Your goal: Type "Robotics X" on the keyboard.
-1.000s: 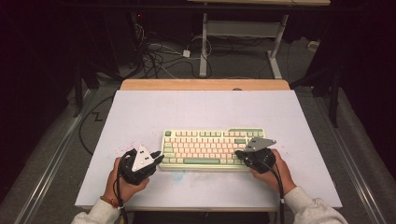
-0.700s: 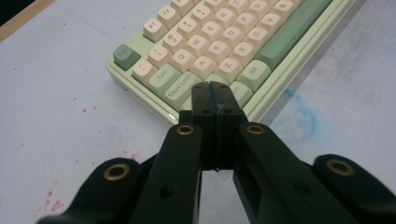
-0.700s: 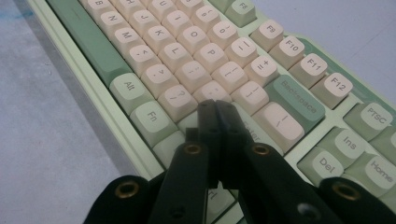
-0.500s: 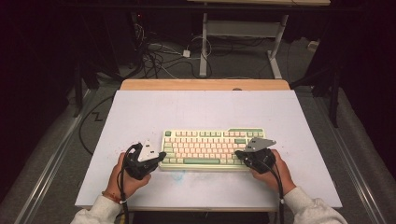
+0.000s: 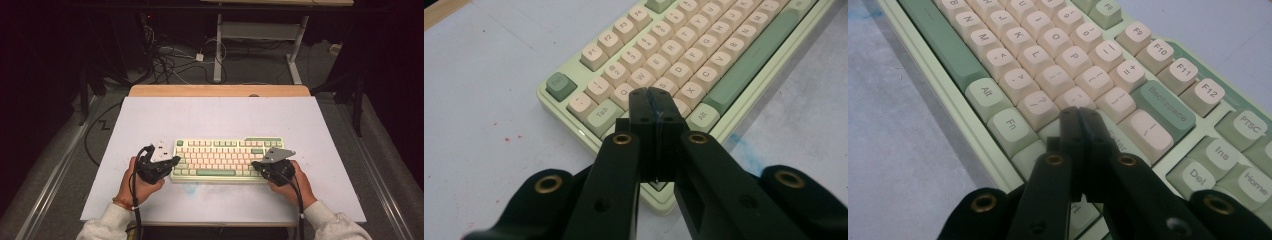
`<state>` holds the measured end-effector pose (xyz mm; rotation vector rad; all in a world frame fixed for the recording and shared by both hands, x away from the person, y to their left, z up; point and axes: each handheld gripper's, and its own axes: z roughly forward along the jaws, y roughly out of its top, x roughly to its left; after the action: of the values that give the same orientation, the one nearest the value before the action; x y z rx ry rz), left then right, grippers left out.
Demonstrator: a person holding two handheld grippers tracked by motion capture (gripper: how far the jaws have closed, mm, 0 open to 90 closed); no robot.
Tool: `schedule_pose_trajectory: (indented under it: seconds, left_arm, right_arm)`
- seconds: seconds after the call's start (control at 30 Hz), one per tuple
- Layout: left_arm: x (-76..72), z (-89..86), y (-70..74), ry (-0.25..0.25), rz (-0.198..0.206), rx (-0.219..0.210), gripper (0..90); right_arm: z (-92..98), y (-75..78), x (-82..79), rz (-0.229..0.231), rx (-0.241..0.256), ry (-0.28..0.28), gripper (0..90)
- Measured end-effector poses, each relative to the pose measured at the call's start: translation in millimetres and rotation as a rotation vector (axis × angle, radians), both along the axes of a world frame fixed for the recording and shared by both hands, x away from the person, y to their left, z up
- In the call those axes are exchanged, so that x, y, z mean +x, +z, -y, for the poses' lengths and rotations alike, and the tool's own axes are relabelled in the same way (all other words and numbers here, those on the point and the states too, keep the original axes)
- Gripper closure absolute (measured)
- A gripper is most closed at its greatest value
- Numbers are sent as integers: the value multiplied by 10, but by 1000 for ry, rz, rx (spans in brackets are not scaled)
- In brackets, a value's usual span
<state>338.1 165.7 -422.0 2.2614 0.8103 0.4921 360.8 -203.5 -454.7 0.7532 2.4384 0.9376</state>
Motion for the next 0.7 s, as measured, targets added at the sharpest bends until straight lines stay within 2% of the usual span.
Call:
schedule_pose_trajectory:
  seconds: [0.07, 0.23, 0.7]
  left_arm:
    - [22, 31, -5, -17, -12, 14, 869]
    - [70, 133, -17, -35, -14, 47, 869]
    - [224, 374, -72, -77, -51, 72, 863]
  right_arm:
    - [-1, -1, -2, -1, 1, -1, 900]
    - [-1, -1, -1, 1, -1, 1, 900]
    - [-2, -3, -5, 7, -3, 2, 900]
